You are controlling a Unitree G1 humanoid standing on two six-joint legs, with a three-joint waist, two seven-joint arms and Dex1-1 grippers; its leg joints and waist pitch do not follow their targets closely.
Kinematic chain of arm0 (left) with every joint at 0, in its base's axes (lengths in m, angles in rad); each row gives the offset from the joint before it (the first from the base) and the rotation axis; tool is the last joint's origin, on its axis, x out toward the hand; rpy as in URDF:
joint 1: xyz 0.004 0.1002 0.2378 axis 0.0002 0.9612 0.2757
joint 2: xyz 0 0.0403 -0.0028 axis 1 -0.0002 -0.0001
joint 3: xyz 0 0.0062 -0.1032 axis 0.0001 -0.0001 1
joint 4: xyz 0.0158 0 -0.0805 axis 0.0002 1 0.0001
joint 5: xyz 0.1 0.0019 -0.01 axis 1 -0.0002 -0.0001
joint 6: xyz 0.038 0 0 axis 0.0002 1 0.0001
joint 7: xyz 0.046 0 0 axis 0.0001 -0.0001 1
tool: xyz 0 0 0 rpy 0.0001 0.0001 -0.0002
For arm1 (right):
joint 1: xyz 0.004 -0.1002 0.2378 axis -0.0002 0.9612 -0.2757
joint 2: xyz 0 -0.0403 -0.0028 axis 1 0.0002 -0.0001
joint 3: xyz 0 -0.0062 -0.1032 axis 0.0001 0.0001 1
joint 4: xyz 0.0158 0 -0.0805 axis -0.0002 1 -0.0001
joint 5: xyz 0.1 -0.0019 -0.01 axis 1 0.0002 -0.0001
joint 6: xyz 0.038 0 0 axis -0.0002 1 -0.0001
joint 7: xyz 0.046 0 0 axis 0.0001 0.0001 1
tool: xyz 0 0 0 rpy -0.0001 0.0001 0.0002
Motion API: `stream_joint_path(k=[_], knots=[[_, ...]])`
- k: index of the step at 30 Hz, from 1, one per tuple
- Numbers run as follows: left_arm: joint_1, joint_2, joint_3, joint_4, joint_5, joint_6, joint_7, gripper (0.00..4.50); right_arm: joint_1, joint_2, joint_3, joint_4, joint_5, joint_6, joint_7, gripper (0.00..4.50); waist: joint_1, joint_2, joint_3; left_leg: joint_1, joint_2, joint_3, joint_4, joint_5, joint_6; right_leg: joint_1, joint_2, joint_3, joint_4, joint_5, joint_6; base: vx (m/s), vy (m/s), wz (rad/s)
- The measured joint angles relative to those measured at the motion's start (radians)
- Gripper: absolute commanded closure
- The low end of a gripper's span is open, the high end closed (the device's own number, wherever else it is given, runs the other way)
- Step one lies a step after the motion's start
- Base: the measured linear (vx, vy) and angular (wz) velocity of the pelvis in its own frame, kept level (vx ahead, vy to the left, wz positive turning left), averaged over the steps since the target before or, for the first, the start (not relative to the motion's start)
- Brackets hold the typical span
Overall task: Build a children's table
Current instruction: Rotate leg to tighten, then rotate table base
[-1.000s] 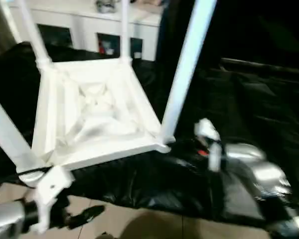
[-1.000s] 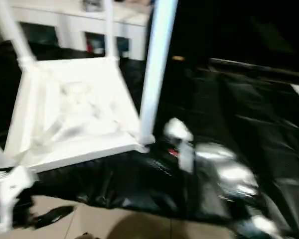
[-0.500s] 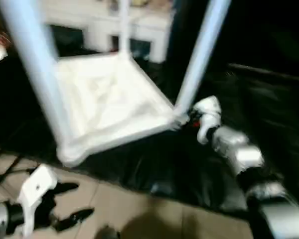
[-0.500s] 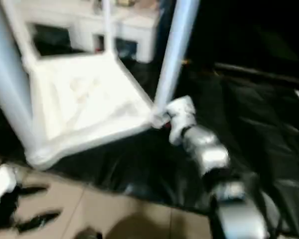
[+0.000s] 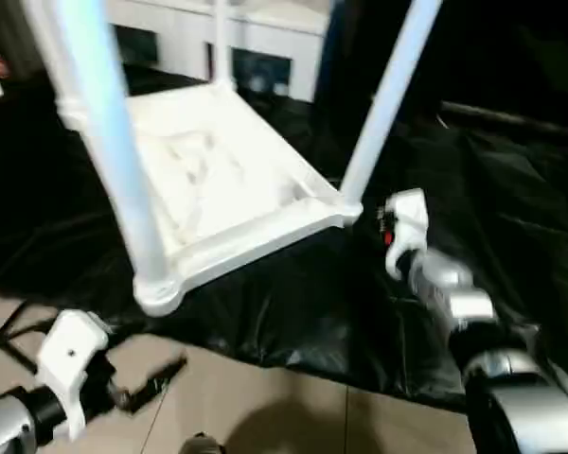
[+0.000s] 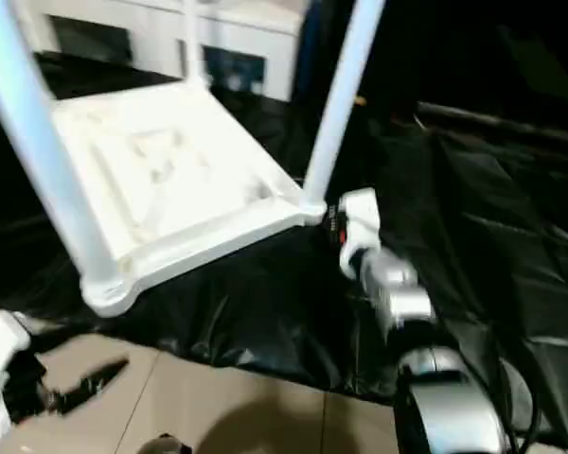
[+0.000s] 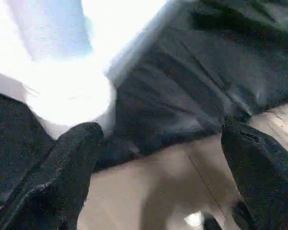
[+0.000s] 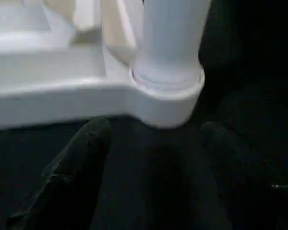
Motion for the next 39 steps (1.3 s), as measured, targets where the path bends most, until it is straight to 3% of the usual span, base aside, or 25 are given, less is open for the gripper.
stream_joint_path(k=[7, 12, 15, 20, 24, 29, 33, 35, 39], knots=[[-0.043, -0.067, 0.031, 0.013, 0.042, -0.010, 0.154, 0.07, 0.110, 0.003, 0.030, -0.143, 0.001, 0.004, 0.086, 1.17, 0.005, -0.001, 0.000, 0.002, 0.000, 0.004, 0.000, -0.002, 0.000, 0.001, 0.000, 0.006, -0.004, 0.002, 0.000, 0.000, 0.000, 0.00], [-0.180, -0.117, 0.047, 0.044, 0.032, -0.045, 0.209, 0.07, 0.136, 0.014, 0.059, -0.177, -0.006, 0.007, 0.114, 1.17, 0.014, 0.000, 0.000, 0.006, 0.000, 0.009, 0.000, -0.001, 0.001, 0.001, 0.000, 0.012, -0.006, 0.010, -0.001, 0.000, 0.000, 0.00], [-0.257, -0.152, 0.019, 0.058, 0.018, -0.075, 0.228, 0.07, 0.138, 0.026, 0.065, -0.176, -0.017, 0.012, 0.085, 1.17, 0.013, 0.000, 0.000, 0.010, 0.000, 0.017, 0.000, -0.001, 0.001, 0.001, -0.002, 0.019, -0.006, 0.016, 0.002, 0.000, 0.000, 0.00], [-0.368, -0.209, -0.097, 0.130, 0.033, -0.094, 0.230, 0.07, 0.140, 0.030, 0.059, -0.176, -0.044, 0.029, 0.018, 1.17, 0.014, 0.003, 0.001, 0.011, -0.001, 0.021, 0.000, -0.001, 0.001, 0.001, -0.003, 0.021, -0.007, 0.022, 0.004, 0.000, 0.000, 0.00], [-0.477, -0.263, -0.183, 0.248, 0.074, -0.121, 0.240, 0.07, 0.164, 0.010, 0.057, -0.198, -0.047, 0.036, 0.011, 1.17, 0.026, 0.011, 0.002, 0.010, -0.001, 0.022, 0.000, 0.001, 0.004, 0.000, -0.003, 0.021, -0.008, 0.023, 0.005, 0.000, 0.000, 0.00], [-0.568, -0.330, -0.278, 0.368, 0.119, -0.153, 0.260, 0.07, 0.198, -0.018, 0.036, -0.237, -0.051, 0.051, -0.011, 1.17, 0.026, 0.017, 0.002, 0.009, -0.001, 0.023, 0.000, 0.001, 0.004, -0.001, -0.003, 0.023, -0.009, 0.024, 0.006, 0.000, 0.000, 0.00], [-0.718, -0.394, -0.352, 0.605, 0.191, -0.232, 0.293, 0.07, 0.228, -0.032, 0.022, -0.280, -0.052, 0.072, -0.035, 1.17, 0.031, 0.021, 0.002, 0.009, -0.001, 0.023, 0.000, 0.003, 0.006, -0.001, -0.004, 0.023, -0.009, 0.025, 0.008, 0.000, 0.000, 0.00], [-0.854, -0.441, -0.361, 0.809, 0.208, -0.288, 0.293, 0.07, 0.251, -0.040, 0.013, -0.322, -0.051, 0.090, -0.047, 1.17, 0.033, 0.029, 0.005, 0.008, -0.001, 0.024, 0.000, 0.003, 0.007, -0.001, -0.004, 0.023, -0.013, 0.030, 0.010, 0.000, 0.000, 0.00], [-1.006, -0.496, -0.378, 0.986, 0.217, -0.361, 0.273, 0.07, 0.290, -0.047, -0.001, -0.371, -0.050, 0.108, -0.062, 1.17, 0.017, 0.045, -0.001, 0.006, -0.003, 0.024, 0.000, 0.005, 0.010, -0.001, -0.005, 0.024, -0.024, 0.038, 0.012, 0.000, 0.000, 0.00]])
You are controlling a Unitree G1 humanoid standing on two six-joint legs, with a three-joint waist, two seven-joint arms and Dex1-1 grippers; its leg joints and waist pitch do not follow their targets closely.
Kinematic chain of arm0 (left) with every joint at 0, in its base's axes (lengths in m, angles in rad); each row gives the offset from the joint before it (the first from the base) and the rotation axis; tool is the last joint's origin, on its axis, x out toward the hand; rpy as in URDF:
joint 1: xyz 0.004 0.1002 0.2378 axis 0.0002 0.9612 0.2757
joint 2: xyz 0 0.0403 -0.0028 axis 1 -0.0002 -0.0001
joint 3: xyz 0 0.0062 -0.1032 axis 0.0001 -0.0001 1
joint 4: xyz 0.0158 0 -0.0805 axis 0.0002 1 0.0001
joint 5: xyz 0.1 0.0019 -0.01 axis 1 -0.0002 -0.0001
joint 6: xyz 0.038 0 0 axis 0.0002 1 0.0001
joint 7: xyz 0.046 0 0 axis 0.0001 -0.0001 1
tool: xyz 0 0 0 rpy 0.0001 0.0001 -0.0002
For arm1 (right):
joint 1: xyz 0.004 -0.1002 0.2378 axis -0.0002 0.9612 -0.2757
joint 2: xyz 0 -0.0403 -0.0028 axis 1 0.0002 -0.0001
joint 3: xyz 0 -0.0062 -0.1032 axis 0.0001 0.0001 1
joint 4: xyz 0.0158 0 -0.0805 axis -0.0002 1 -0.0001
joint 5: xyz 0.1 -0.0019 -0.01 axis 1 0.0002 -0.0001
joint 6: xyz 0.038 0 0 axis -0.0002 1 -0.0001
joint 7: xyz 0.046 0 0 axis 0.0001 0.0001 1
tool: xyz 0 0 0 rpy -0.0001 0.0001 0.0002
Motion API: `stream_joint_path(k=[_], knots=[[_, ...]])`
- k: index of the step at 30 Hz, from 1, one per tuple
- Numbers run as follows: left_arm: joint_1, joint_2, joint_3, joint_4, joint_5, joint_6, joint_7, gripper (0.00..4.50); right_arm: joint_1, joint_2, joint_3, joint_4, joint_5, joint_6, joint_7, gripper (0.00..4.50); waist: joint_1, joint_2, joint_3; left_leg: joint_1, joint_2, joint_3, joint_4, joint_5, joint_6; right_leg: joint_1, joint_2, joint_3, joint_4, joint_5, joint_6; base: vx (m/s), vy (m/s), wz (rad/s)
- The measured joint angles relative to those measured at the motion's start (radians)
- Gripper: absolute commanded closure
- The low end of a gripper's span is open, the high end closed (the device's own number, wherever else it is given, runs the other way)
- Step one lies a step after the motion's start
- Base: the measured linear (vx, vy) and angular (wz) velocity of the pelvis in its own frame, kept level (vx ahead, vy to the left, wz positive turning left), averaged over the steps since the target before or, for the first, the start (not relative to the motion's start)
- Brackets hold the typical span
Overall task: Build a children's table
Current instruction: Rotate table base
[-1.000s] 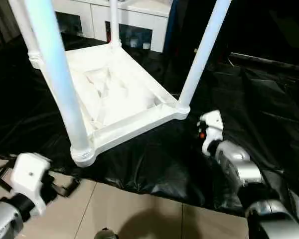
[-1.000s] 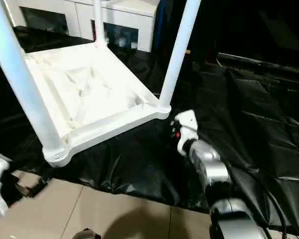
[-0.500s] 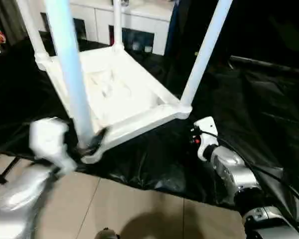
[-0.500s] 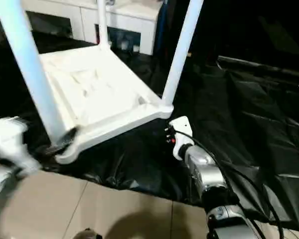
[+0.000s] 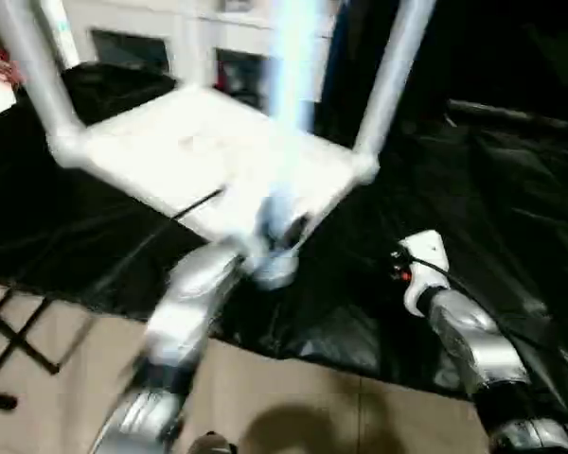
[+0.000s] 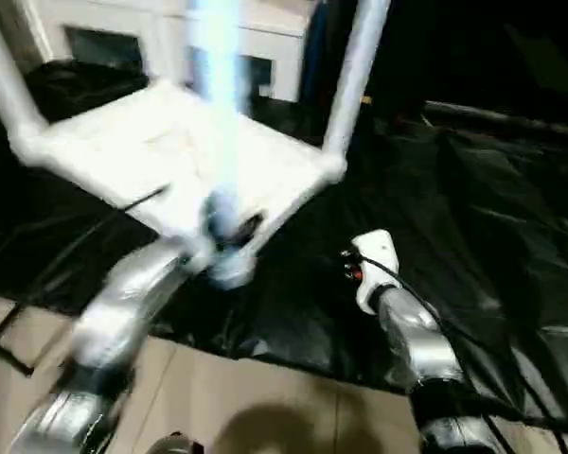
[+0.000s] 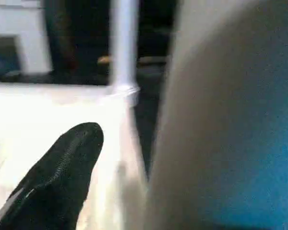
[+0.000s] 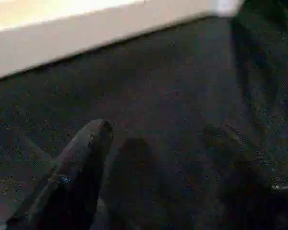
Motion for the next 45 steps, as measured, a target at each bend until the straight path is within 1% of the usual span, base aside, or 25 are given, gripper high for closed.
stream_joint_path(k=[1, 3, 4, 6, 8, 10, 12, 13, 14, 16, 19, 21, 23, 25, 29, 31, 33, 35, 36, 38, 39, 40, 42, 43, 45], knots=[[-0.039, -0.020, -0.009, 0.050, 0.002, -0.021, -0.007, 0.07, 0.012, -0.002, -0.008, -0.017, 0.000, 0.008, -0.006, 1.17, -0.006, 0.004, 0.000, 0.000, -0.001, 0.000, 0.000, 0.001, 0.002, 0.000, 0.000, 0.001, 0.000, 0.000, 0.000, 0.000, 0.000, 0.00], [-0.076, -0.045, -0.021, 0.099, 0.008, -0.038, -0.013, 0.07, 0.022, -0.006, -0.013, -0.037, 0.001, 0.015, -0.014, 1.17, -0.012, 0.010, 0.000, -0.001, -0.001, 0.000, 0.000, 0.002, 0.004, -0.001, 0.000, 0.002, 0.000, 0.000, 0.000, 0.000, 0.000, 0.00], [-0.110, -0.067, -0.024, 0.158, 0.010, -0.063, -0.017, 0.07, 0.035, -0.010, -0.022, -0.064, 0.007, 0.021, -0.022, 1.17, -0.013, 0.015, 0.001, -0.001, -0.002, 0.000, 0.000, 0.002, 0.005, -0.002, 0.000, 0.002, -0.001, 0.000, 0.000, 0.000, 0.000, 0.00], [-0.147, -0.078, -0.026, 0.221, 0.014, -0.100, -0.013, 0.07, 0.054, -0.010, -0.032, -0.106, 0.009, 0.031, -0.033, 1.17, -0.015, 0.024, -0.001, -0.003, -0.002, 0.000, 0.000, 0.002, 0.006, -0.004, 0.000, 0.002, 0.000, 0.000, 0.000, 0.000, 0.000, 0.00], [-0.155, -0.079, -0.026, 0.245, 0.019, -0.144, -0.007, 0.07, 0.084, -0.010, -0.044, -0.157, 0.016, 0.039, -0.039, 1.17, -0.017, 0.032, -0.002, -0.003, -0.002, 0.000, 0.000, 0.001, 0.007, -0.004, 0.000, 0.002, 0.000, 0.000, 0.000, 0.000, 0.000, 0.00], [-0.140, -0.064, -0.024, 0.250, 0.020, -0.198, -0.010, 0.07, 0.118, -0.003, -0.056, -0.228, 0.036, 0.050, -0.054, 1.17, -0.018, 0.038, -0.004, -0.004, -0.002, 0.000, -0.001, 0.004, 0.012, -0.007, 0.000, 0.003, 0.000, -0.001, -0.001, 0.000, 0.000, 0.00], [-0.084, -0.054, -0.008, 0.185, 0.013, -0.208, -0.009, 0.07, 0.137, 0.007, -0.064, -0.299, 0.046, 0.080, -0.075, 1.17, -0.020, 0.038, -0.005, -0.006, -0.002, 0.000, -0.002, 0.005, 0.013, -0.009, 0.000, 0.003, 0.001, -0.001, -0.001, 0.000, 0.000, 0.00], [-0.018, -0.050, 0.004, 0.113, -0.002, -0.210, -0.012, 0.07, 0.148, 0.021, -0.073, -0.348, 0.055, 0.096, -0.085, 1.17, -0.022, 0.038, -0.005, -0.007, -0.002, 0.000, -0.003, 0.005, 0.013, -0.010, 0.000, 0.002, 0.001, -0.001, -0.001, 0.000, 0.000, 0.00], [0.024, -0.043, 0.006, 0.072, -0.012, -0.204, -0.017, 0.07, 0.148, 0.028, -0.077, -0.374, 0.067, 0.101, -0.090, 1.17, -0.022, 0.038, -0.005, -0.009, -0.001, 0.000, -0.003, 0.005, 0.014, -0.013, 0.000, 0.002, 0.001, -0.001, -0.002, 0.000, 0.000, 0.00], [0.131, -0.022, 0.010, -0.028, -0.023, -0.199, -0.029, 0.07, 0.157, 0.053, -0.086, -0.442, 0.092, 0.102, -0.103, 1.17, -0.020, 0.035, -0.005, -0.012, -0.001, 0.000, -0.003, 0.006, 0.015, -0.016, 0.000, 0.001, 0.001, -0.001, -0.002, 0.000, 0.000, 0.00], [0.264, 0.004, 0.025, -0.142, -0.036, -0.197, -0.026, 0.07, 0.176, 0.065, -0.089, -0.485, 0.105, 0.076, -0.106, 1.17, -0.012, 0.032, -0.004, -0.013, -0.001, 0.001, -0.003, 0.005, 0.013, -0.016, 0.000, 0.001, 0.000, -0.001, -0.002, 0.000, 0.000, 0.00], [0.327, 0.022, 0.037, -0.194, -0.040, -0.198, -0.020, 0.07, 0.189, 0.072, -0.089, -0.511, 0.128, 0.086, -0.094, 1.17, -0.010, 0.032, -0.004, -0.013, -0.001, 0.002, -0.003, 0.005, 0.013, -0.015, -0.001, 0.001, 0.000, -0.001, -0.001, 0.000, 0.000, 0.00], [0.427, 0.027, 0.060, -0.302, -0.040, -0.170, 0.019, 0.07, 0.212, 0.080, -0.084, -0.541, 0.114, 0.099, -0.121, 1.17, -0.013, 0.032, -0.004, -0.013, -0.001, 0.003, -0.003, 0.005, 0.012, -0.015, -0.001, 0.002, -0.001, -0.001, 0.000, 0.000, 0.000, 0.00], [0.494, 0.032, 0.090, -0.375, -0.031, -0.129, 0.060, 0.07, 0.223, 0.081, -0.083, -0.540, 0.083, 0.100, -0.155, 1.17, -0.015, 0.031, -0.004, -0.013, -0.001, 0.003, -0.003, 0.005, 0.012, -0.016, -0.001, 0.002, -0.001, 0.001, 0.001, 0.000, 0.000, 0.00], [0.565, 0.052, 0.148, -0.507, 0.011, -0.106, 0.130, 0.07, 0.253, 0.077, -0.072, -0.566, 0.099, 0.182, -0.138, 1.17, -0.017, 0.030, -0.004, -0.011, -0.001, 0.003, -0.006, 0.005, 0.012, -0.016, -0.001, 0.002, -0.001, 0.002, 0.002, 0.000, 0.000, 0.00], [0.567, 0.052, 0.179, -0.548, 0.010, -0.091, 0.161, 0.07, 0.257, 0.081, -0.048, -0.567, 0.101, 0.218, -0.142, 1.17, -0.017, 0.030, -0.003, -0.011, -0.001, 0.003, -0.006, 0.005, 0.011, -0.016, -0.001, 0.002, -0.001, 0.003, 0.002, 0.000, 0.000, 0.00], [0.564, 0.053, 0.187, -0.565, 0.010, -0.083, 0.189, 0.07, 0.255, 0.096, -0.036, -0.567, 0.099, 0.225, -0.153, 1.17, -0.015, 0.028, -0.003, -0.010, -0.001, 0.003, -0.006, 0.005, 0.011, -0.015, -0.001, 0.002, -0.001, 0.001, 0.007, 0.000, 0.000, 0.00], [0.561, 0.055, 0.187, -0.565, 0.010, -0.071, 0.197, 0.07, 0.250, 0.114, -0.025, -0.567, 0.082, 0.222, -0.175, 1.17, -0.015, 0.026, -0.001, 0.000, -0.002, 0.003, -0.010, 0.004, 0.011, -0.011, -0.001, 0.002, -0.009, -0.001, 0.010, 0.000, 0.000, 0.00], [0.561, 0.055, 0.185, -0.565, 0.010, -0.066, 0.198, 0.07, 0.247, 0.117, -0.022, -0.567, 0.079, 0.220, -0.186, 1.17, -0.016, 0.026, 0.002, 0.011, -0.002, 0.004, -0.016, 0.004, 0.011, 0.000, -0.001, 0.000, -0.017, -0.001, 0.010, 0.000, 0.000, 0.00], [0.557, 0.055, 0.179, -0.568, 0.011, -0.041, 0.202, 0.07, 0.235, 0.120, -0.022, -0.567, 0.068, 0.205, -0.195, 1.17, -0.019, 0.027, 0.007, 0.038, -0.003, 0.004, -0.032, 0.000, 0.009, 0.030, -0.001, -0.005, -0.046, -0.001, 0.011, 0.025, 0.016, -0.06], [0.557, 0.055, 0.177, -0.569, 0.012, -0.035, 0.202, 0.07, 0.228, 0.120, -0.022, -0.567, 0.065, 0.200, -0.196, 1.17, -0.023, 0.027, 0.008, 0.050, -0.003, 0.003, -0.038, -0.005, 0.008, 0.043, -0.001, -0.007, -0.059, -0.001, 0.011, 0.051, 0.032, -0.13], [0.554, 0.055, 0.177, -0.570, 0.013, -0.026, 0.203, 0.07, 0.220, 0.121, -0.023, -0.568, 0.065, 0.196, -0.195, 1.17, -0.033, 0.026, 0.008, 0.061, -0.003, 0.001, -0.041, -0.012, 0.007, 0.058, -0.001, -0.010, -0.073, -0.001, 0.011, 0.073, 0.038, -0.19], [0.536, 0.055, 0.176, -0.570, 0.017, -0.012, 0.209, 0.07, 0.218, 0.123, -0.029, -0.570, 0.072, 0.188, -0.194, 1.17, -0.043, 0.023, 0.006, 0.069, -0.004, 0.001, -0.041, -0.015, 0.007, 0.071, -0.001, -0.009, -0.082, -0.001, 0.011, 0.046, 0.017, -0.07], [0.525, 0.055, 0.174, -0.570, 0.017, -0.007, 0.214, 0.07, 0.219, 0.124, -0.031, -0.570, 0.074, 0.188, -0.194, 1.17, -0.047, 0.021, 0.005, 0.074, -0.006, 0.001, -0.042, -0.020, 0.008, 0.075, -0.001, -0.007, -0.087, -0.001, 0.011, 0.097, 0.024, -0.05], [0.516, 0.056, 0.170, -0.570, 0.016, -0.001, 0.215, 0.07, 0.219, 0.125, -0.031, -0.570, 0.076, 0.188, -0.194, 1.17, -0.055, 0.020, 0.001, 0.074, -0.012, 0.001, -0.042, -0.028, 0.010, 0.081, -0.003, -0.001, -0.089, -0.001, 0.011, 0.153, 0.027, -0.04]])
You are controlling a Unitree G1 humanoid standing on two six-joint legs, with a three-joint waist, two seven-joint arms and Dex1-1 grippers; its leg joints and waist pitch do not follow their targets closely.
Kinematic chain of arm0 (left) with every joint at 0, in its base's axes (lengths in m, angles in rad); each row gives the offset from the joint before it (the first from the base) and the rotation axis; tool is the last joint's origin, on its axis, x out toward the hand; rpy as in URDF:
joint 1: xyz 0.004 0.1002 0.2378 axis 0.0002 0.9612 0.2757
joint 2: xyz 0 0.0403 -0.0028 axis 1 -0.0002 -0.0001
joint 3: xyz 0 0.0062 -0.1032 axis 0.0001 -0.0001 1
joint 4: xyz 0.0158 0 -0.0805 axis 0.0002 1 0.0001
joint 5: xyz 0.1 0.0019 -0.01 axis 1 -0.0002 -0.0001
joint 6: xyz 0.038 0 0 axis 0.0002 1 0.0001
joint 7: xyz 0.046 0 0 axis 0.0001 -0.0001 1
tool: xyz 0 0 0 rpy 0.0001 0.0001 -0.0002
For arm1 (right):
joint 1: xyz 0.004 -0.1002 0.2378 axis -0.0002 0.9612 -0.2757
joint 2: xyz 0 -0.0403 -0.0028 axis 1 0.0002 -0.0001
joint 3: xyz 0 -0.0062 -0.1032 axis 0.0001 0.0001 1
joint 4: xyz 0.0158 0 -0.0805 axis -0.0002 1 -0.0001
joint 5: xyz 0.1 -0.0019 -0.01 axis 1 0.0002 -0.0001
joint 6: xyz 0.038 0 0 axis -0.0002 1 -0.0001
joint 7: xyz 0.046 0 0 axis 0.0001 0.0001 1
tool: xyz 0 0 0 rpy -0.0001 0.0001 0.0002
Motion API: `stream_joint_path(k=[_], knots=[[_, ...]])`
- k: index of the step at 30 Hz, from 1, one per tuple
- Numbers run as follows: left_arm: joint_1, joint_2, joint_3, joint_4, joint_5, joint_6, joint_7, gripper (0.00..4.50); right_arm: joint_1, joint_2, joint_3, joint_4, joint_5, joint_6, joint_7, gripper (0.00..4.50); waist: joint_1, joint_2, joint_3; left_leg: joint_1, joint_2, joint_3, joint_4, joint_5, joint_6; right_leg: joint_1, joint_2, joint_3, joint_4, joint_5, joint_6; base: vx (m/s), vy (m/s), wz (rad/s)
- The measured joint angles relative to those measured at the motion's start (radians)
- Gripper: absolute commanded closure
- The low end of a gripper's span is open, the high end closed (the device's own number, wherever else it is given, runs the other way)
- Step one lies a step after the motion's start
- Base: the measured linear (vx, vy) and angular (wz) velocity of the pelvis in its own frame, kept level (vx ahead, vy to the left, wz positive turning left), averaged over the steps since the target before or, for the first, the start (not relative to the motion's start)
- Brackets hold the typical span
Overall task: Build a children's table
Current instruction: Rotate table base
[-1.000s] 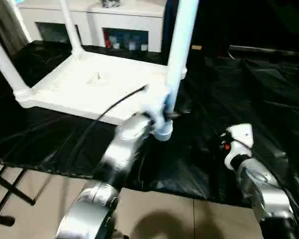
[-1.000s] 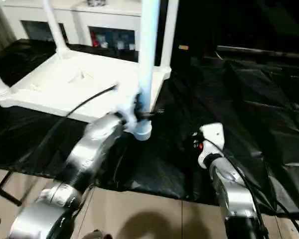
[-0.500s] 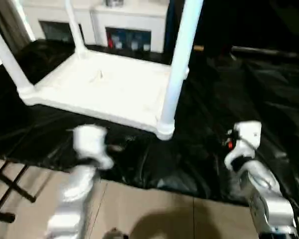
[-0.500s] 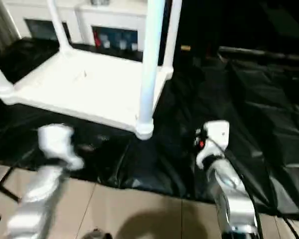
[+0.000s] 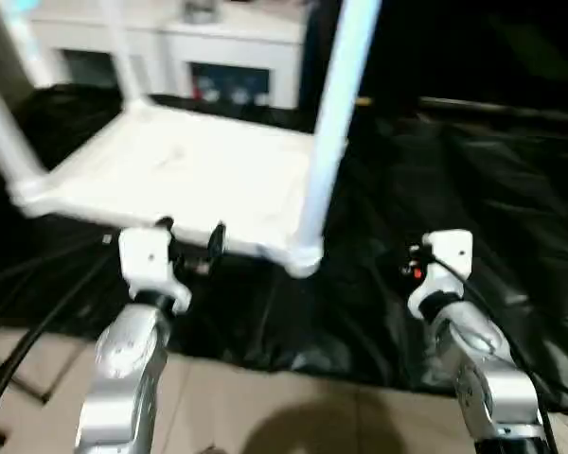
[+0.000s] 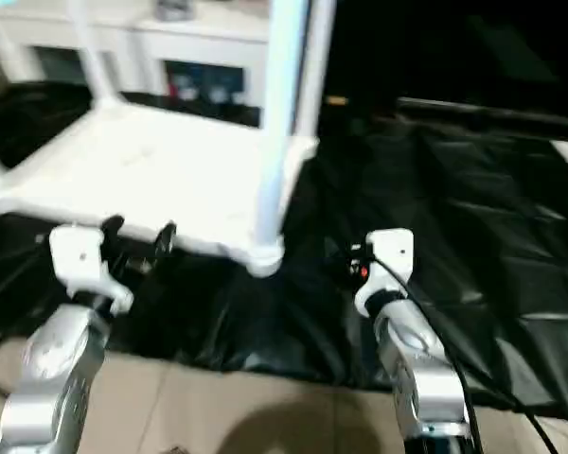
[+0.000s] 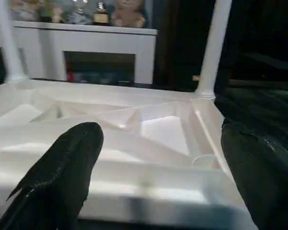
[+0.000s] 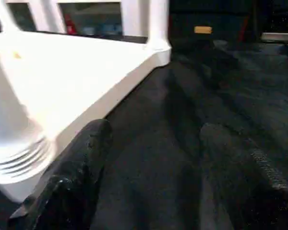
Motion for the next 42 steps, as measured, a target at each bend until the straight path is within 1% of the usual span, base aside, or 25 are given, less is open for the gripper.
stream_joint_path(k=[2, 5, 8, 9, 10, 11, 12, 13, 14, 15, 16, 17, 18, 19, 20, 21, 23, 26, 28, 30, 32, 36, 38, 40, 42], knots=[[-0.003, 0.000, -0.004, 0.001, -0.001, 0.004, 0.000, 0.07, 0.000, 0.000, 0.001, 0.000, 0.000, 0.000, 0.000, 1.17, -0.007, 0.001, -0.002, 0.000, -0.004, 0.000, 0.000, -0.012, 0.001, 0.003, -0.001, 0.004, -0.003, -0.004, 0.006, 0.149, 0.005, 0.05], [-0.009, 0.004, -0.003, 0.014, -0.006, 0.009, 0.000, 0.07, 0.000, 0.000, 0.002, 0.000, -0.005, -0.006, -0.003, 1.17, -0.007, 0.011, -0.010, -0.003, -0.006, -0.008, 0.011, -0.033, 0.009, 0.012, 0.001, 0.000, -0.003, -0.022, 0.017, 0.161, -0.009, 0.08], [-0.023, 0.005, -0.003, 0.016, -0.006, 0.013, 0.000, 0.07, 0.000, 0.002, 0.002, 0.001, -0.005, -0.010, -0.004, 1.17, -0.007, 0.016, -0.015, -0.004, -0.016, -0.024, 0.028, -0.060, 0.019, 0.020, 0.004, 0.003, 0.015, -0.058, 0.028, 0.171, -0.025, 0.14], [-0.026, 0.005, -0.003, 0.016, -0.006, 0.016, -0.001, 0.07, 0.000, 0.002, 0.002, 0.001, -0.006, -0.010, -0.003, 1.17, -0.011, 0.016, -0.015, -0.003, -0.018, -0.029, 0.036, -0.070, 0.026, 0.018, 0.003, 0.009, 0.031, -0.072, 0.033, 0.166, -0.037, 0.19], [-0.026, 0.009, -0.003, 0.016, -0.006, 0.017, -0.001, 0.07, -0.002, 0.005, 0.007, 0.002, -0.008, -0.010, -0.003, 1.17, -0.013, 0.013, -0.017, 0.001, -0.020, -0.037, 0.049, -0.086, 0.028, -0.001, -0.001, 0.018, 0.075, -0.092, 0.039, 0.142, -0.050, 0.05], [-0.024, 0.015, 0.006, 0.017, -0.006, 0.019, -0.001, 0.07, -0.007, 0.011, 0.021, 0.002, -0.009, -0.011, -0.002, 1.17, -0.016, 0.009, -0.018, 0.006, -0.027, -0.054, 0.053, -0.096, 0.027, -0.038, -0.014, 0.019, 0.139, -0.097, 0.046, 0.077, -0.096, -0.29], [-0.022, 0.027, 0.014, 0.020, -0.006, 0.022, -0.001, 0.07, -0.009, 0.022, 0.033, 0.002, -0.010, -0.011, -0.001, 1.17, -0.025, 0.001, -0.020, 0.015, -0.040, -0.080, 0.052, -0.106, 0.032, -0.079, -0.023, 0.022, 0.196, -0.099, 0.057, 0.077, -0.096, -0.29], [-0.022, 0.039, 0.024, 0.023, -0.007, 0.026, -0.003, 0.07, -0.006, 0.027, 0.043, 0.002, -0.011, -0.011, 0.000, 1.17, -0.042, -0.016, -0.026, 0.029, -0.065, -0.113, 0.053, -0.124, 0.047, -0.126, -0.037, 0.037, 0.199, -0.097, 0.058, -0.062, -0.135, -0.52], [-0.029, 0.036, 0.020, 0.024, -0.009, 0.028, -0.007, 0.07, 0.000, 0.016, 0.036, 0.001, -0.012, -0.013, -0.001, 1.17, -0.050, -0.025, -0.025, 0.021, -0.081, -0.116, 0.087, -0.142, 0.075, -0.122, -0.038, 0.062, 0.179, -0.083, 0.022, -0.031, -0.054, -0.10], [-0.039, 0.014, -0.010, 0.033, -0.011, 0.032, -0.017, 0.07, 0.025, -0.001, 0.013, 0.004, -0.013, -0.015, -0.004, 1.17, -0.054, -0.023, -0.021, -0.002, -0.079, -0.119, 0.158, -0.149, 0.142, -0.097, -0.023, 0.079, 0.180, -0.096, 0.016, -0.031, -0.054, -0.10], [-0.028, 0.001, -0.057, 0.030, -0.018, 0.033, -0.035, 0.07, 0.037, -0.026, -0.024, 0.025, -0.018, -0.015, -0.014, 1.17, -0.047, -0.018, -0.020, -0.040, -0.094, -0.111, 0.216, -0.128, 0.158, -0.068, -0.015, 0.093, 0.165, -0.097, 0.015, 0.105, 0.014, 0.22], [-0.020, 0.012, -0.058, 0.028, -0.019, 0.034, -0.042, 0.07, 0.034, -0.027, -0.031, 0.027, -0.021, -0.015, -0.016, 1.17, -0.037, -0.017, -0.021, -0.058, -0.108, -0.097, 0.192, -0.100, 0.114, -0.059, -0.012, 0.094, 0.155, -0.094, 0.013, 0.000, 0.000, 0.00], [-0.021, 0.026, -0.053, 0.026, -0.019, 0.036, -0.046, 0.07, 0.028, -0.022, -0.028, 0.024, -0.022, -0.020, -0.015, 1.17, -0.029, -0.005, -0.025, -0.077, -0.113, -0.084, 0.123, -0.058, 0.071, -0.057, 0.000, 0.072, 0.155, -0.093, 0.012, 0.000, 0.000, 0.00], [-0.023, 0.036, -0.044, 0.021, -0.020, 0.038, -0.046, 0.07, 0.018, -0.014, -0.022, 0.021, -0.026, -0.024, -0.015, 1.17, -0.011, 0.027, -0.034, -0.094, -0.096, -0.096, 0.080, -0.002, 0.025, -0.059, 0.022, 0.039, 0.163, -0.095, 0.008, -0.128, 0.002, -0.32], [-0.013, 0.038, -0.031, 0.021, -0.021, 0.045, -0.046, 0.07, 0.016, -0.002, -0.010, 0.021, -0.027, -0.024, -0.015, 1.17, -0.006, 0.028, -0.035, -0.104, -0.083, -0.106, 0.089, -0.001, 0.024, -0.059, 0.023, 0.011, 0.162, -0.090, 0.003, -0.134, -0.015, -0.30], [-0.010, 0.039, -0.022, 0.027, -0.024, 0.056, -0.046, 0.07, 0.012, 0.005, 0.013, 0.019, -0.027, -0.024, -0.012, 1.17, -0.007, 0.030, -0.034, -0.108, -0.077, -0.116, 0.099, -0.005, 0.025, -0.063, 0.021, -0.008, 0.162, -0.088, 0.007, -0.134, -0.015, -0.30], [-0.009, 0.040, -0.018, 0.031, -0.028, 0.067, -0.046, 0.07, 0.008, 0.007, 0.029, 0.019, -0.030, -0.024, -0.012, 1.17, -0.006, 0.031, -0.033, -0.109, -0.078, -0.114, 0.100, -0.009, 0.032, -0.067, 0.014, 0.005, 0.152, -0.088, 0.007, -0.029, -0.009, -0.05], [-0.013, 0.040, -0.026, 0.031, -0.027, 0.066, -0.045, 0.07, 0.015, -0.006, 0.020, 0.019, -0.033, -0.023, -0.014, 1.17, -0.004, 0.036, -0.030, -0.107, -0.075, -0.099, 0.088, 0.001, 0.035, -0.058, 0.003, -0.001, 0.138, -0.069, 0.005, -0.055, 0.028, -0.02], [-0.016, 0.040, -0.032, 0.032, -0.027, 0.067, -0.041, 0.07, 0.016, -0.012, 0.017, 0.020, -0.035, -0.024, -0.011, 1.17, -0.010, 0.039, -0.028, -0.103, -0.062, -0.077, 0.073, 0.005, 0.031, -0.054, 0.002, -0.004, 0.116, -0.053, -0.004, -0.085, 0.038, -0.02], [-0.019, 0.049, -0.031, 0.032, -0.033, 0.066, -0.049, 0.07, 0.016, -0.016, 0.023, 0.025, -0.036, -0.033, 0.008, 1.17, -0.013, 0.042, -0.026, -0.100, -0.058, -0.075, 0.068, 0.010, 0.032, -0.050, 0.002, -0.007, 0.104, -0.039, -0.003, -0.080, 0.046, -0.06], [-0.020, 0.071, -0.030, 0.032, -0.059, 0.067, -0.086, 0.07, 0.016, -0.040, 0.038, 0.031, -0.038, -0.056, 0.051, 1.17, -0.015, 0.045, -0.023, -0.091, -0.058, -0.070, 0.066, 0.010, 0.032, -0.045, 0.000, -0.005, 0.099, -0.030, -0.003, -0.076, 0.041, -0.09], [-0.035, 0.164, -0.037, 0.043, -0.086, 0.096, -0.211, 0.07, -0.003, -0.100, 0.058, 0.044, -0.034, -0.078, 0.145, 1.17, -0.009, 0.037, -0.017, -0.078, -0.057, -0.054, 0.047, 0.010, 0.031, -0.050, -0.009, -0.002, 0.088, -0.024, 0.001, -0.067, 0.021, -0.09], [-0.050, 0.256, -0.074, 0.067, -0.088, 0.126, -0.318, 0.07, -0.012, -0.167, 0.068, 0.052, -0.026, -0.081, 0.231, 1.17, -0.006, 0.035, -0.015, -0.078, -0.057, -0.045, 0.044, 0.010, 0.031, -0.056, -0.015, -0.003, 0.088, -0.014, 0.005, 0.000, 0.000, 0.00], [-0.060, 0.284, -0.074, 0.091, -0.087, 0.146, -0.354, 0.07, -0.012, -0.205, 0.066, 0.062, -0.026, -0.078, 0.279, 1.17, -0.006, 0.035, -0.015, -0.081, -0.057, -0.041, 0.044, 0.010, 0.032, -0.062, -0.016, 0.000, 0.088, -0.008, 0.000, 0.000, 0.000, 0.00], [-0.070, 0.284, -0.075, 0.104, -0.085, 0.147, -0.355, 0.07, -0.012, -0.209, 0.066, 0.062, -0.026, -0.077, 0.297, 1.17, -0.007, 0.034, -0.016, -0.082, -0.054, -0.036, 0.044, 0.011, 0.033, -0.062, -0.016, 0.000, 0.088, -0.007, -0.001, 0.000, 0.000, 0.00]])
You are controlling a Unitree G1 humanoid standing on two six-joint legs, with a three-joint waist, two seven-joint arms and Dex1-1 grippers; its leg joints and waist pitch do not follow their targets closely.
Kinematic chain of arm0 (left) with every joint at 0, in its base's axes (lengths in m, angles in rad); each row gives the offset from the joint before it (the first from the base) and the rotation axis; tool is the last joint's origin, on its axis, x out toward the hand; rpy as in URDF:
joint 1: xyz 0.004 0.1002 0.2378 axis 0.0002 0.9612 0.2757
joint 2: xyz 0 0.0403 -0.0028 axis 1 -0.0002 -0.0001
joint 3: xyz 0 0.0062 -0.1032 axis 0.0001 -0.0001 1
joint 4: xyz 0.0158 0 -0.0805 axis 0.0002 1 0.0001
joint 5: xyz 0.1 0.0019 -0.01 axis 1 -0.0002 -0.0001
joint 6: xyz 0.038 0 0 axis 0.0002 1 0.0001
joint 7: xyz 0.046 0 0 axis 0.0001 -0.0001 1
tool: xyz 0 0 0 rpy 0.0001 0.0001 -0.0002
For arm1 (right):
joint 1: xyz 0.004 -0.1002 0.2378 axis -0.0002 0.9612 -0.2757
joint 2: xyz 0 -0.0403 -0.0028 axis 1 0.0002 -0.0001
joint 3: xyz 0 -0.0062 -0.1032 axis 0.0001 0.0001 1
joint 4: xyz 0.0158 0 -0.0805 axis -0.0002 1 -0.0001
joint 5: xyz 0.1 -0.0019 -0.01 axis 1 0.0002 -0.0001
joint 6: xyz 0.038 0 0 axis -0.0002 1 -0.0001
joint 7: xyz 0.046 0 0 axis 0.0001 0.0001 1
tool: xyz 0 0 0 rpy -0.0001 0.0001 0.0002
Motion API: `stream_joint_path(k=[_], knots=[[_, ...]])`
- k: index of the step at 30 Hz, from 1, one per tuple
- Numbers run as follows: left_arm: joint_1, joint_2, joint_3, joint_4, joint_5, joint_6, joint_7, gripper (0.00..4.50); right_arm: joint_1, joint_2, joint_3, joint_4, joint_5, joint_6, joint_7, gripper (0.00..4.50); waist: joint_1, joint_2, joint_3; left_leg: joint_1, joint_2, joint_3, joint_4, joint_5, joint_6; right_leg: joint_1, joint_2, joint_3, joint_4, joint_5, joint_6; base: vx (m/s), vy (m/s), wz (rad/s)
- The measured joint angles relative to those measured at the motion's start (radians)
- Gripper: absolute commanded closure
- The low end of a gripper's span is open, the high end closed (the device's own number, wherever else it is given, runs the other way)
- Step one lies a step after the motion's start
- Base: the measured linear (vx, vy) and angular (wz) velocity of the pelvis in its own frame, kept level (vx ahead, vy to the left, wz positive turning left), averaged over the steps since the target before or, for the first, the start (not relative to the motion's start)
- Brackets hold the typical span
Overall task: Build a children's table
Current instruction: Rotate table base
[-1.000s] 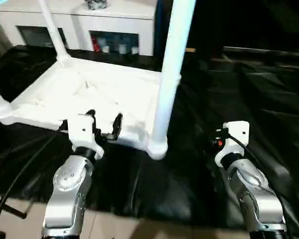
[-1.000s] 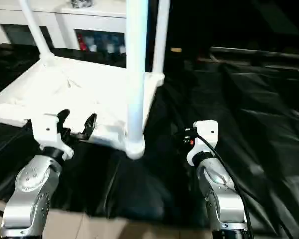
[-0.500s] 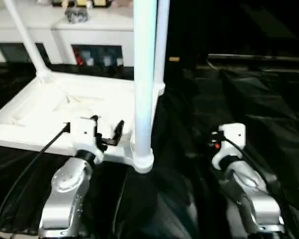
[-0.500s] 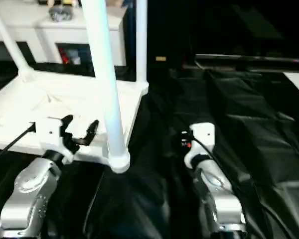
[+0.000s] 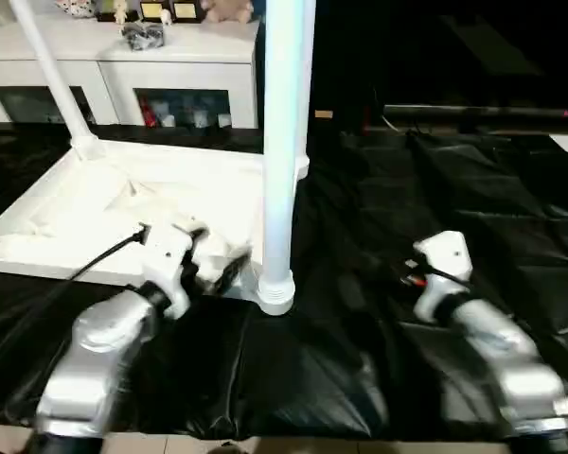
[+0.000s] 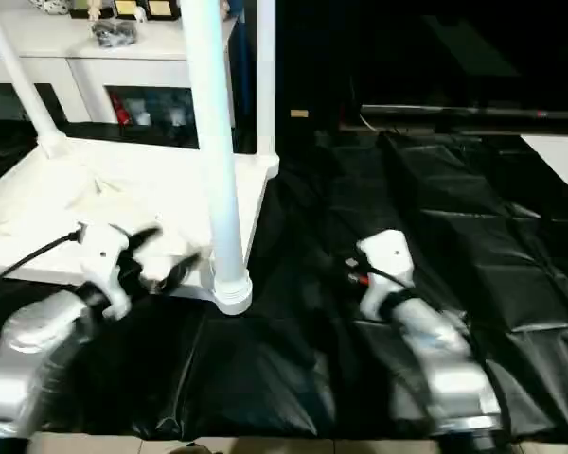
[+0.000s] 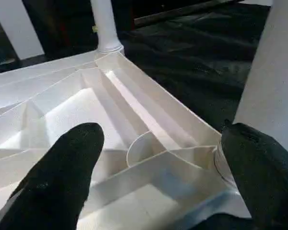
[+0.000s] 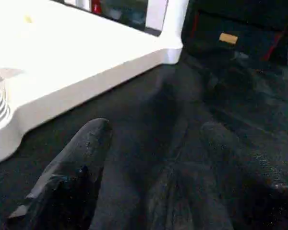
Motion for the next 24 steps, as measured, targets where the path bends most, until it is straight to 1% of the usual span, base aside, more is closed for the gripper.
stream_joint_path(k=[1, 3, 4, 6, 7, 8, 9, 10, 11, 12, 13, 14, 15, 16, 17, 18, 19, 20, 21, 22, 23, 24], knots=[[-0.007, -0.007, 0.002, 0.003, 0.001, -0.003, 0.013, 0.07, 0.000, 0.000, 0.001, 0.000, 0.000, 0.000, 0.006, 1.17, -0.001, 0.002, -0.001, -0.003, 0.003, 0.002, 0.000, 0.008, 0.002, -0.002, 0.000, -0.001, 0.000, 0.001, 0.001, 0.000, 0.000, 0.00], [-0.008, -0.030, 0.014, 0.003, -0.001, -0.014, 0.044, 0.07, 0.000, 0.008, 0.001, 0.000, 0.002, 0.000, 0.008, 1.17, -0.002, 0.003, -0.001, -0.005, 0.005, 0.005, 0.000, 0.014, 0.003, -0.005, 0.000, -0.002, 0.000, 0.001, 0.001, 0.000, 0.000, 0.00], [-0.008, -0.061, 0.033, 0.002, -0.003, -0.021, 0.075, 0.07, 0.000, 0.013, 0.001, 0.000, 0.008, 0.000, 0.005, 1.17, -0.002, 0.002, -0.001, -0.006, 0.005, 0.008, 0.000, 0.015, 0.004, -0.005, 0.000, 0.000, -0.001, 0.001, 0.001, 0.000, 0.000, 0.00], [-0.008, -0.074, 0.035, 0.001, -0.009, -0.024, 0.095, 0.07, 0.001, 0.016, 0.001, 0.000, 0.013, 0.000, 0.000, 1.17, 0.001, 0.000, -0.001, -0.009, 0.007, 0.011, 0.002, 0.016, 0.009, -0.006, -0.002, 0.001, -0.004, 0.001, 0.003, 0.000, 0.000, 0.00], [-0.004, -0.081, 0.035, -0.005, -0.011, -0.025, 0.104, 0.07, 0.002, 0.017, -0.002, 0.000, 0.015, -0.001, -0.005, 1.17, 0.010, 0.001, -0.001, -0.016, 0.007, 0.011, 0.009, 0.019, 0.021, -0.006, -0.006, 0.002, -0.006, 0.002, 0.009, 0.022, 0.056, -0.08], [0.006, -0.089, 0.036, -0.016, -0.014, -0.025, 0.110, 0.07, 0.003, 0.020, -0.008, 0.000, 0.018, -0.001, -0.009, 1.17, 0.019, 0.003, -0.003, -0.023, 0.007, 0.007, 0.025, 0.010, 0.038, -0.007, -0.012, -0.002, -0.006, 0.002, 0.016, 0.036, 0.113, -0.19], [0.024, -0.098, 0.036, -0.032, -0.016, -0.025, 0.116, 0.07, 0.003, 0.029, -0.013, 0.000, 0.020, -0.001, -0.017, 1.17, 0.029, 0.005, -0.005, -0.030, 0.008, 0.000, 0.045, 0.000, 0.053, -0.007, -0.020, -0.003, -0.006, 0.003, 0.025, 0.036, 0.113, -0.19], [0.050, -0.108, 0.034, -0.048, -0.022, -0.025, 0.123, 0.07, 0.003, 0.046, -0.022, 0.000, 0.023, -0.001, -0.029, 1.17, 0.038, 0.009, -0.007, -0.043, 0.008, -0.015, 0.072, -0.018, 0.081, -0.007, -0.029, -0.004, -0.010, 0.005, 0.037, 0.053, 0.187, -0.24], [0.060, -0.116, 0.032, -0.050, -0.023, -0.023, 0.126, 0.07, 0.004, 0.056, -0.025, 0.000, 0.026, 0.000, -0.035, 1.17, 0.045, 0.012, -0.009, -0.047, 0.005, -0.018, 0.075, -0.022, 0.081, -0.005, -0.041, -0.005, -0.013, 0.008, 0.047, 0.056, 0.220, -0.17], [0.066, -0.117, 0.032, -0.050, -0.023, -0.023, 0.129, 0.07, 0.004, 0.064, -0.026, 0.000, 0.029, 0.000, -0.038, 1.17, 0.047, 0.014, -0.010, -0.044, -0.003, -0.016, 0.072, -0.023, 0.077, -0.003, -0.049, -0.006, -0.022, 0.011, 0.052, 0.056, 0.220, -0.17], [0.073, -0.117, 0.036, -0.052, -0.023, -0.022, 0.139, 0.07, 0.004, 0.079, -0.028, 0.000, 0.035, 0.001, -0.048, 1.17, 0.039, 0.011, -0.009, -0.038, -0.017, -0.007, 0.064, -0.022, 0.077, -0.008, -0.051, -0.002, -0.026, 0.009, 0.022, 0.064, 0.234, -0.04], [0.082, -0.116, 0.044, -0.055, -0.023, -0.022, 0.145, 0.07, -0.003, 0.095, -0.027, 0.000, 0.037, 0.002, -0.056, 1.17, 0.027, 0.013, -0.007, -0.037, -0.028, -0.003, 0.063, -0.023, 0.081, -0.028, -0.051, -0.003, 0.031, -0.010, -0.010, 0.032, 0.241, 0.04], [0.085, -0.117, 0.047, -0.055, -0.023, -0.021, 0.152, 0.07, -0.006, 0.105, -0.027, -0.001, 0.039, 0.002, -0.060, 1.17, 0.020, 0.012, -0.007, -0.038, -0.037, 0.004, 0.062, -0.021, 0.095, -0.063, -0.043, -0.010, 0.116, -0.019, -0.008, 0.032, 0.241, 0.04], [0.084, -0.123, 0.048, -0.062, -0.020, -0.023, 0.164, 0.07, -0.006, 0.106, -0.028, -0.001, 0.041, 0.003, -0.071, 1.17, 0.021, 0.010, -0.008, -0.038, -0.047, 0.020, 0.056, -0.016, 0.109, -0.096, -0.011, -0.019, 0.175, -0.032, 0.014, -0.038, 0.206, -0.02], [0.084, -0.128, 0.048, -0.069, -0.014, -0.027, 0.177, 0.07, -0.006, 0.107, -0.029, -0.001, 0.041, 0.003, -0.081, 1.17, 0.023, 0.006, -0.008, -0.039, -0.058, 0.034, 0.048, -0.011, 0.119, -0.107, 0.005, -0.037, 0.174, -0.039, 0.026, -0.085, 0.163, -0.11], [0.079, -0.134, 0.044, -0.069, 0.004, -0.042, 0.196, 0.07, -0.006, 0.109, -0.029, -0.001, 0.040, 0.002, -0.092, 1.17, 0.023, -0.007, -0.006, -0.039, -0.075, 0.052, 0.038, -0.004, 0.126, -0.106, 0.023, -0.041, 0.156, -0.042, 0.031, -0.085, 0.163, -0.11], [0.069, -0.142, 0.038, -0.068, 0.032, -0.057, 0.221, 0.07, -0.006, 0.110, -0.029, -0.001, 0.040, 0.001, -0.097, 1.17, 0.023, -0.026, -0.001, -0.040, -0.099, 0.080, 0.029, 0.006, 0.137, -0.100, 0.039, -0.029, 0.113, -0.038, -0.008, -0.114, 0.111, -0.03], [0.063, -0.154, 0.030, -0.064, 0.046, -0.062, 0.237, 0.07, -0.001, 0.107, -0.032, 0.001, 0.037, 0.001, -0.100, 1.17, 0.023, -0.033, 0.004, -0.041, -0.105, 0.096, 0.022, 0.004, 0.128, -0.104, 0.031, -0.010, 0.109, -0.032, -0.045, -0.124, 0.106, 0.17], [0.057, -0.173, 0.022, -0.063, 0.051, -0.063, 0.251, 0.07, 0.007, 0.103, -0.038, 0.009, 0.030, 0.002, -0.110, 1.17, 0.026, -0.030, 0.008, -0.046, -0.113, 0.053, 0.053, -0.019, 0.098, -0.101, 0.004, -0.035, 0.093, -0.019, -0.045, -0.124, 0.106, 0.17], [0.056, -0.186, 0.018, -0.064, 0.054, -0.066, 0.266, 0.07, 0.004, 0.100, -0.039, 0.014, 0.024, 0.003, -0.123, 1.17, 0.015, -0.003, 0.021, -0.041, -0.085, -0.035, 0.158, -0.040, 0.031, -0.071, -0.040, -0.127, 0.065, -0.001, -0.039, -0.166, 0.192, 0.07], [0.057, -0.188, 0.021, -0.065, 0.057, -0.067, 0.276, 0.07, -0.001, 0.105, -0.038, 0.016, 0.021, 0.003, -0.126, 1.17, 0.000, 0.020, 0.026, -0.027, -0.046, -0.090, 0.200, -0.106, -0.025, -0.044, -0.067, -0.209, 0.044, 0.008, -0.033, -0.059, 0.249, 0.13], [0.051, -0.185, 0.026, -0.066, 0.059, -0.066, 0.285, 0.07, -0.013, 0.121, -0.038, 0.015, 0.021, 0.001, -0.127, 1.17, -0.036, 0.062, 0.032, -0.030, -0.022, -0.127, 0.183, -0.136, -0.009, -0.007, -0.071, -0.261, 0.047, -0.002, -0.033, -0.059, 0.249, 0.13]])
